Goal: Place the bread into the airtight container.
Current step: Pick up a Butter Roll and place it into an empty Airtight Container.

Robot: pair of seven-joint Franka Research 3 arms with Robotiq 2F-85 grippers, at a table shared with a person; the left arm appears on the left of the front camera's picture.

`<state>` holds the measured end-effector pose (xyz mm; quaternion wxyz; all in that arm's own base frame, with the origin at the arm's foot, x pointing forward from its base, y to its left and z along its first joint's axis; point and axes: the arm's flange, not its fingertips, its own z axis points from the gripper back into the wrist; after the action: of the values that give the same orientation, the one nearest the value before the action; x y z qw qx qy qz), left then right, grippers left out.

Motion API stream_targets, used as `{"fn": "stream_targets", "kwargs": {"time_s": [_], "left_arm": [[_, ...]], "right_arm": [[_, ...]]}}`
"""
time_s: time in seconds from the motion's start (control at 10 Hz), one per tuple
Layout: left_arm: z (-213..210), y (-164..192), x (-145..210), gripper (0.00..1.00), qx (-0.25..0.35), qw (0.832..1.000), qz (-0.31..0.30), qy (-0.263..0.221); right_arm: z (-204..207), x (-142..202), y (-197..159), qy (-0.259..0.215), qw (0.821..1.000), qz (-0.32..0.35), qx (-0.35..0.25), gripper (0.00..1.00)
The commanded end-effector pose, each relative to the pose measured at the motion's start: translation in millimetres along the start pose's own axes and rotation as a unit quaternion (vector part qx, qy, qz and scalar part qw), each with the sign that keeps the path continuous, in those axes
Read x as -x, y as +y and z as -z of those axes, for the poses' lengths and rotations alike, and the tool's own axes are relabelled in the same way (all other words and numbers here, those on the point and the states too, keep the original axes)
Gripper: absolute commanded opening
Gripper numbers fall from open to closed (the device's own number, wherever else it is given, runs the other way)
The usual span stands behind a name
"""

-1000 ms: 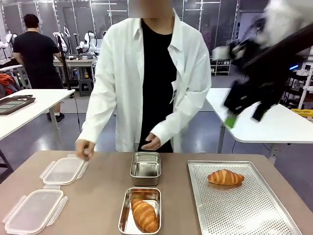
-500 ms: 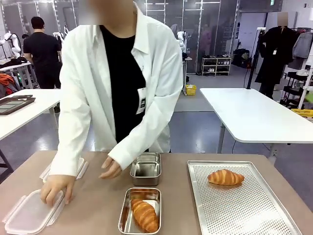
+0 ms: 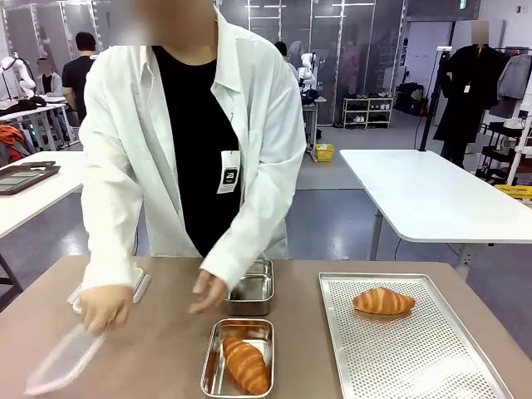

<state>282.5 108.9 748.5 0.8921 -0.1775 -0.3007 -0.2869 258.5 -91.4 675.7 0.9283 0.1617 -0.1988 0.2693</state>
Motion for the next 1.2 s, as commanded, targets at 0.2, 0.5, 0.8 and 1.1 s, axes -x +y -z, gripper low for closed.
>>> {"fn": "stream_targets", "kwargs": {"time_s": [0.2,0.5,0.8,1.1], "left_arm": [[-0.9,-1.8,-0.3,1.00,0.004,1.000,0.011,-0.002],[-0.9,-1.8,-0.3,1.00,0.004,1.000,0.011,-0.002],[-0.9,-1.8,-0.3,1.00,0.004,1.000,0.011,-0.002],[-0.9,-1.8,-0.3,1.00,0.004,1.000,0.011,-0.002]], "right_arm": [[-7.2,-2.5,3.1,-0.002,1.000,-0.006,0.001,1.00],[-7.2,-2.5,3.1,-0.002,1.000,-0.006,0.001,1.00],[-7.2,-2.5,3.1,-0.002,1.000,-0.006,0.001,1.00],[-7.2,-2.5,3.1,-0.002,1.000,-0.006,0.001,1.00]]}}
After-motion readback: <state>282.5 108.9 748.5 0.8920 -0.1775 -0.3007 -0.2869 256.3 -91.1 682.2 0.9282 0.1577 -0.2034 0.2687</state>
